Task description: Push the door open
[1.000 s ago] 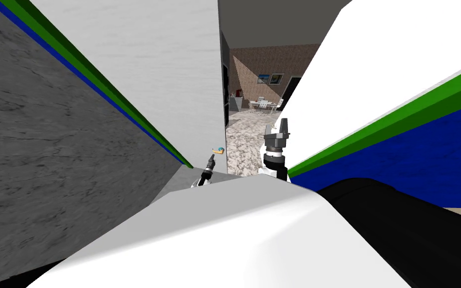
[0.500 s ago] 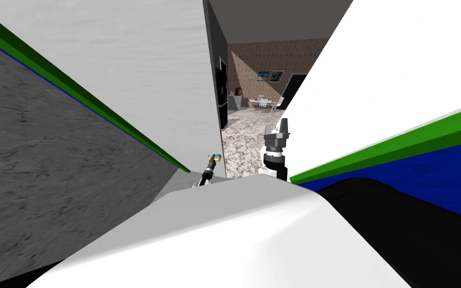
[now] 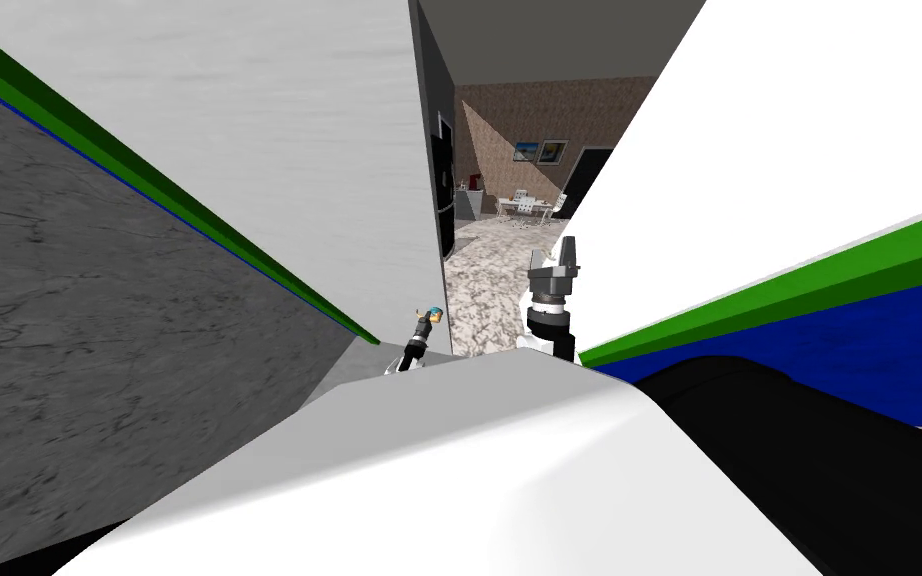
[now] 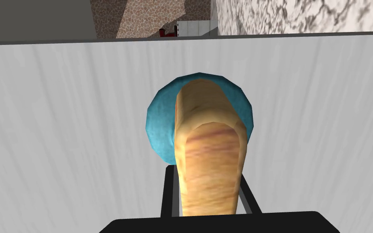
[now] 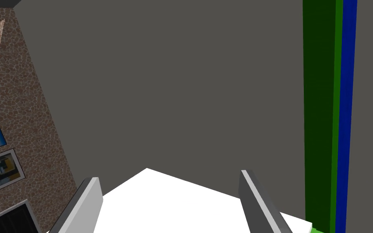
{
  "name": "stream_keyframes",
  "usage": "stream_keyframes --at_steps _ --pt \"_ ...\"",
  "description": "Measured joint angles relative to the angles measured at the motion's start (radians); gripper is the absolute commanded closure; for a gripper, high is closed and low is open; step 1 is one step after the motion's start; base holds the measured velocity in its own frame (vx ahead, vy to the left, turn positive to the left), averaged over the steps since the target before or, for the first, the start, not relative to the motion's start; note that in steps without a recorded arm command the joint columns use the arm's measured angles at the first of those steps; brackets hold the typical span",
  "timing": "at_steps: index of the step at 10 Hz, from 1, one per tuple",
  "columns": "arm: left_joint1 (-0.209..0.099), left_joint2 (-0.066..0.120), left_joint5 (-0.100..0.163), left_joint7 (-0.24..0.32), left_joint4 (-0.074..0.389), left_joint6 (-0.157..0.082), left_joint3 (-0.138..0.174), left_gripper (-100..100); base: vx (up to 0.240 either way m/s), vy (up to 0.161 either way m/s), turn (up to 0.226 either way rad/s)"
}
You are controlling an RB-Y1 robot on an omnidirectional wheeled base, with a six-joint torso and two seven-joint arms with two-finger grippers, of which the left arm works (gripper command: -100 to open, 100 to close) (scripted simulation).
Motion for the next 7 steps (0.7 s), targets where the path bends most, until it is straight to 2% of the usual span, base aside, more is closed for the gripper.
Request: stream_keyframes --at_steps 3,5,7 --pt "0.002 0.006 0.005 -0.005 0.023 -0.005 0.009 100 0.136 -0.069 0.032" --pt "0.014 0.016 0.010 -0.008 0.003 0.007 0.018 100 0.152 -0.102 0.029" --pt "0.014 0.022 0.018 -0.015 0.006 -0.001 0.035 100 0.156 -0.099 0.053"
